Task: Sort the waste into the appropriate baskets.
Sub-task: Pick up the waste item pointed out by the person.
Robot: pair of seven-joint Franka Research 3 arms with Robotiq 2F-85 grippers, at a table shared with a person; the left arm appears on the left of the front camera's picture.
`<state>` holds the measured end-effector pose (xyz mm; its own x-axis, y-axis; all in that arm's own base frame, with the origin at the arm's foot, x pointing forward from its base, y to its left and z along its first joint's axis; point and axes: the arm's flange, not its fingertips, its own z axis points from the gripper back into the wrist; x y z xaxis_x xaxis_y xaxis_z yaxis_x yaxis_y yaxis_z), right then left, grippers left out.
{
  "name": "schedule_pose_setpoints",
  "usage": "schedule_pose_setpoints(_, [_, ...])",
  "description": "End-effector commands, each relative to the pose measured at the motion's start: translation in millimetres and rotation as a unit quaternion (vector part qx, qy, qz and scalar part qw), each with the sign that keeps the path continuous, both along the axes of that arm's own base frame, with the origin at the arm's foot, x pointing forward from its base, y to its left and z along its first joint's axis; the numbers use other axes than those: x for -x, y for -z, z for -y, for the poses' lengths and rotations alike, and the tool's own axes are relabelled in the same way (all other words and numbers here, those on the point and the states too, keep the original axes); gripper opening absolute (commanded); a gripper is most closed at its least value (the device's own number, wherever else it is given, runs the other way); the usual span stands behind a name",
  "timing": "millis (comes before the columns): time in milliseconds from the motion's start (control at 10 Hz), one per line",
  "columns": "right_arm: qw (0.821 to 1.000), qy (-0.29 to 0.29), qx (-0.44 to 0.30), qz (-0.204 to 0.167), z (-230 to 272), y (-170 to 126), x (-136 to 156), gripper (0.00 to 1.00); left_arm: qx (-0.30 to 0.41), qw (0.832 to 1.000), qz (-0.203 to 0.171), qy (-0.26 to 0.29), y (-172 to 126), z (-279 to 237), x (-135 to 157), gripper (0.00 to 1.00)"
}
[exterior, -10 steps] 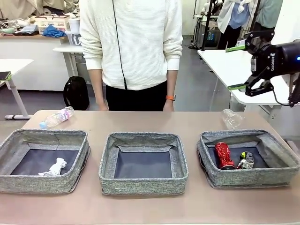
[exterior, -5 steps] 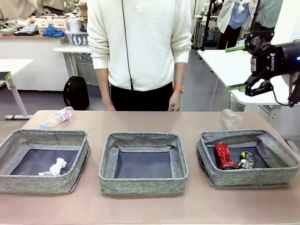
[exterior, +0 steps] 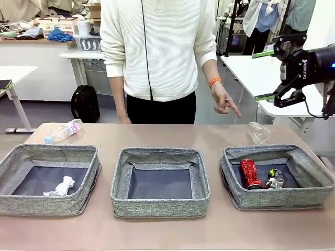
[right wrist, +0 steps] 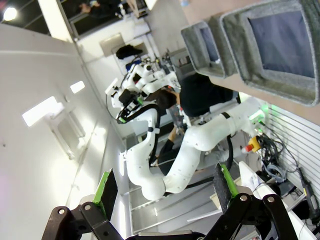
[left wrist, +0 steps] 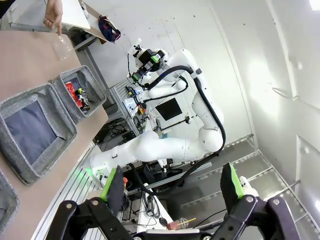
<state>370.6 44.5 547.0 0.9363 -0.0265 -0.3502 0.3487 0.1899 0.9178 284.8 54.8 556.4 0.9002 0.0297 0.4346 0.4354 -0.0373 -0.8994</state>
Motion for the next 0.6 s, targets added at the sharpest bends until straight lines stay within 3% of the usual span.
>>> schedule_pose_setpoints(0, [1.0,0.001,0.004,-0.007,-0.1,-3.1,0.5,1.0,0.005,1.0,0.013,0.003,-0.4,0.4,-0.1,1.0])
schedule_pose_setpoints(500, [1.0,0.001,0.004,-0.007,-0.1,-3.1,0.5,1.0,0.005,1.0,0.013,0.003,-0.4,0.4,-0.1,1.0])
